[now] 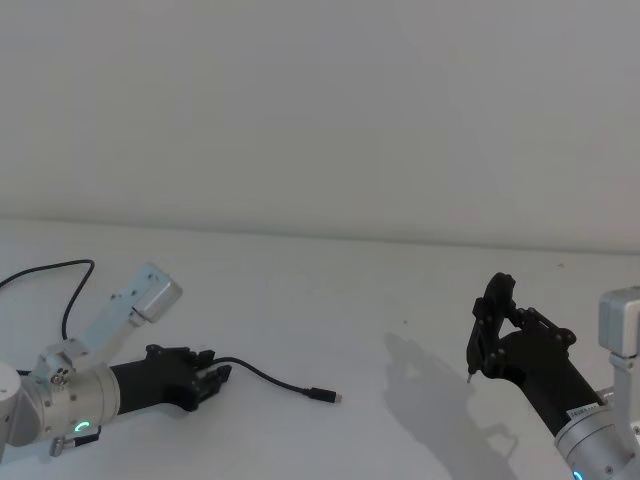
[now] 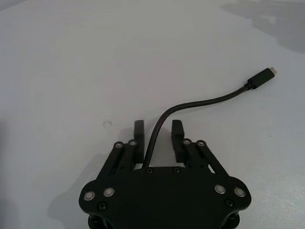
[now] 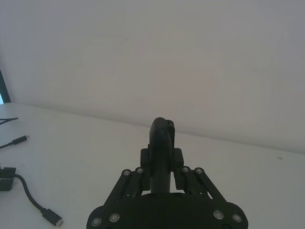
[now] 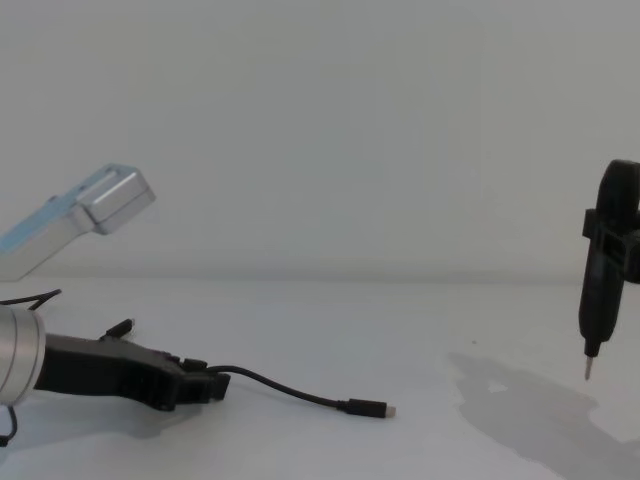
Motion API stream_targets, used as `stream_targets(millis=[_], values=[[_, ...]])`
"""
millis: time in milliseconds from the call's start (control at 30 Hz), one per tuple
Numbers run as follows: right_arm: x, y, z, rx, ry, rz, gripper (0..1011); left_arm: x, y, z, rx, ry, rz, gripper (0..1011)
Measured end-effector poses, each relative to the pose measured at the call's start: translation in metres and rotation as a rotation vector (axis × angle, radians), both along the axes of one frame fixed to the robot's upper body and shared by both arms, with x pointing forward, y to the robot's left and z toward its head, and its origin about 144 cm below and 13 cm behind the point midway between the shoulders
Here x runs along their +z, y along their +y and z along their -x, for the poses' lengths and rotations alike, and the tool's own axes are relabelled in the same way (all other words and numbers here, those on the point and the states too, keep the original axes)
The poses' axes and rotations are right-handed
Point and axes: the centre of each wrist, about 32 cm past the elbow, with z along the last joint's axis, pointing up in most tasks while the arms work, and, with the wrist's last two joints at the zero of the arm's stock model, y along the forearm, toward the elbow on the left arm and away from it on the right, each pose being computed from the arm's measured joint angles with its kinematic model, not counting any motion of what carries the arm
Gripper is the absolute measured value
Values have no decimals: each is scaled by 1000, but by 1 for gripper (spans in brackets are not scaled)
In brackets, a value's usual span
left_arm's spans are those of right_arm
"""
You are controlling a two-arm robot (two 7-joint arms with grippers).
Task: Pick up the data cable with the one hand.
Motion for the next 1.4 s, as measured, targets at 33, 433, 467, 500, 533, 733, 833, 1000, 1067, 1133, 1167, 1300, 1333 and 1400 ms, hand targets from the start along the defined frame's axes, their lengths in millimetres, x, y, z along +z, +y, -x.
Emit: stream_targets(millis=[33, 433, 467, 500, 533, 733, 833, 1000, 1067, 1133, 1167, 1300, 1333, 1400], values=[[0, 0, 0, 0, 0, 0, 274, 0, 0, 0, 0, 0, 0, 324], [0, 0, 0, 0, 0, 0, 275, 0, 0, 0, 1, 1, 1, 44], [0, 0, 0, 0, 0, 0, 274, 0, 0, 0, 1, 1, 1, 44], [0, 0, 0, 0, 0, 0, 274, 0, 0, 0, 1, 1, 1, 44], [0, 0, 0, 0, 0, 0, 274, 0, 0, 0, 1, 1, 1, 44], [0, 0, 0, 0, 0, 0, 275, 0, 0, 0, 2, 1, 1, 44], [0, 0, 0, 0, 0, 0, 274, 0, 0, 0, 2, 1, 1, 44], [0, 0, 0, 0, 0, 0, 274, 0, 0, 0, 2, 1, 1, 44], [0, 0, 0, 0, 0, 0, 274, 0, 0, 0, 2, 1, 0, 44], [0, 0, 0, 0, 0, 0, 275, 0, 0, 0, 2, 1, 0, 44], [0, 0, 0, 0, 0, 0, 275, 0, 0, 0, 2, 1, 0, 44], [0, 0, -1, 1, -1, 0, 274, 0, 0, 0, 2, 1, 0, 44], [0, 0, -1, 3, -3, 0, 274, 0, 0, 0, 2, 1, 0, 44], [0, 1, -4, 10, -8, 1, 275, 0, 0, 0, 2, 1, 0, 44]])
